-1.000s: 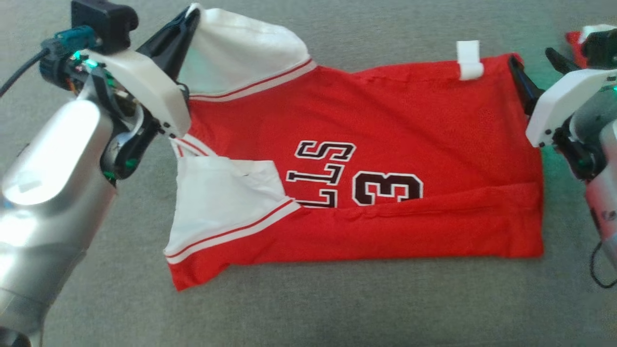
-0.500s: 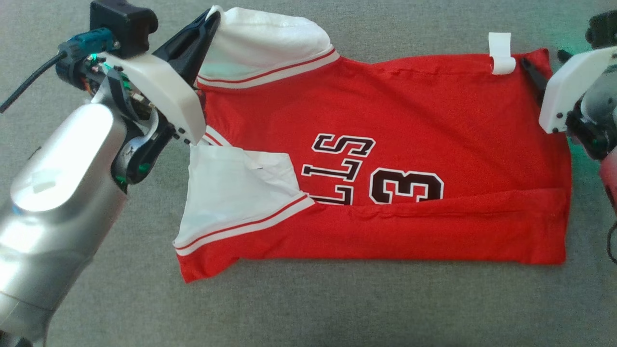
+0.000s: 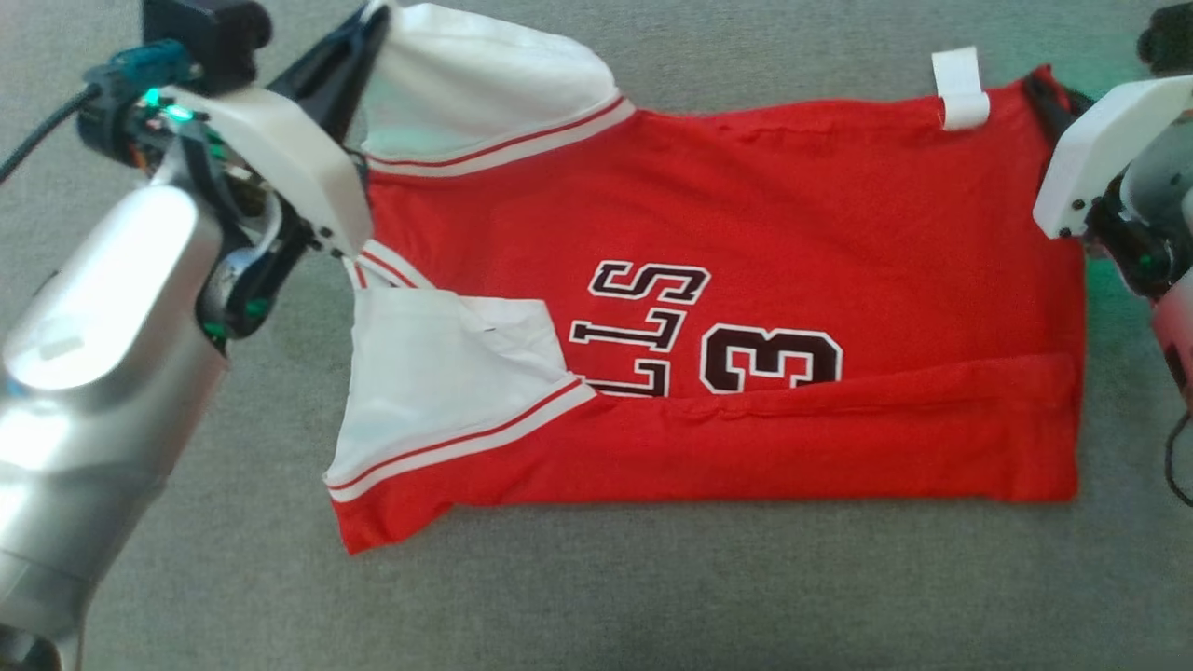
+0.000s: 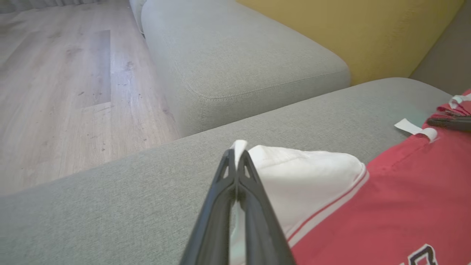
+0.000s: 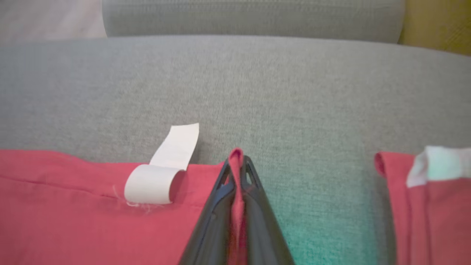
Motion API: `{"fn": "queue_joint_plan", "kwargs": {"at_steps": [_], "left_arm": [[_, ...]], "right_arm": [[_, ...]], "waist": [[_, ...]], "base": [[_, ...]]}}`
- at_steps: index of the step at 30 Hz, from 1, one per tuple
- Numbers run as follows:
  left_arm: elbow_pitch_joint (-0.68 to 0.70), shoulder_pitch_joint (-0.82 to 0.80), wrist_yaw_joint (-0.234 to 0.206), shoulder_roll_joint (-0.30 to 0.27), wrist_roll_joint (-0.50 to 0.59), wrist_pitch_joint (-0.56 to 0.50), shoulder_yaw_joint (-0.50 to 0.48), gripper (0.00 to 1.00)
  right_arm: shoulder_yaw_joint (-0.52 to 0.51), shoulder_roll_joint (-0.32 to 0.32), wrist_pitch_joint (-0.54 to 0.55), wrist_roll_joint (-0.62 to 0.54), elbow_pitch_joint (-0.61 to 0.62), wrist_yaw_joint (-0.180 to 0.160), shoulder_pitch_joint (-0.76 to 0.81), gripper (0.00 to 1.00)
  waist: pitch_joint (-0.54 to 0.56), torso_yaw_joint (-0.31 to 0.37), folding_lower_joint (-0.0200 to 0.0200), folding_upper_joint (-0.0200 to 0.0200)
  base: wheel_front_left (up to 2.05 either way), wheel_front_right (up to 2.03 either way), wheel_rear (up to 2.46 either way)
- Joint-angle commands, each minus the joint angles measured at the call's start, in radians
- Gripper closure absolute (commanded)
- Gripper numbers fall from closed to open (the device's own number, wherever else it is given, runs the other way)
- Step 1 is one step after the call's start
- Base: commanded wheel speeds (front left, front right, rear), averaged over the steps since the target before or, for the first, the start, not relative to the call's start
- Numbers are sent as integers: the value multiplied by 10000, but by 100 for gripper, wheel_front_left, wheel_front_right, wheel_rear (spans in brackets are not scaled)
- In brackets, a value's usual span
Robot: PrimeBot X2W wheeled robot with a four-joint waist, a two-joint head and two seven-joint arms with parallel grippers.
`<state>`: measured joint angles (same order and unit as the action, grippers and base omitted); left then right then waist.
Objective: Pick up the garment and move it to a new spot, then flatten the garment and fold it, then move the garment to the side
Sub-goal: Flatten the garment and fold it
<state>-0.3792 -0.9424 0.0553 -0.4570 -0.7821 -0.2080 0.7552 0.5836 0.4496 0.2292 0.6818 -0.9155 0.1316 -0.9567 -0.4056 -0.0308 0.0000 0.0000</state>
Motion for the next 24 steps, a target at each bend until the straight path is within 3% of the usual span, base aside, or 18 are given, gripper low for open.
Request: {"fn": "queue_joint_plan", "kwargs": {"at_steps": [1, 10, 18, 24], "left_arm": [[106, -573, -86, -394, 10, 139, -550, 100], [-1385, -1607, -144, -166, 75, 991, -1034, 100], [-2796, -2427, 178, 425, 213, 1788, -978, 100], [-3136, -2133, 473, 526, 49, 1998, -786, 100]], "right_arm": [[48, 103, -241, 145, 264, -9, -294, 100], [-83, -260, -1397, 725, 133, -9, -1360, 100], [7, -629, -1773, 1155, -360, -9, -1880, 100], [227, -558, -1861, 1564, -427, -9, -1551, 100]], "waist": [[30, 70, 0, 0], [-158, 324, 0, 0], [-206, 303, 0, 0], [155, 237, 0, 0]], "base": [[0, 0, 0], [0, 0, 0], [0, 0, 0], [0, 0, 0]]}}
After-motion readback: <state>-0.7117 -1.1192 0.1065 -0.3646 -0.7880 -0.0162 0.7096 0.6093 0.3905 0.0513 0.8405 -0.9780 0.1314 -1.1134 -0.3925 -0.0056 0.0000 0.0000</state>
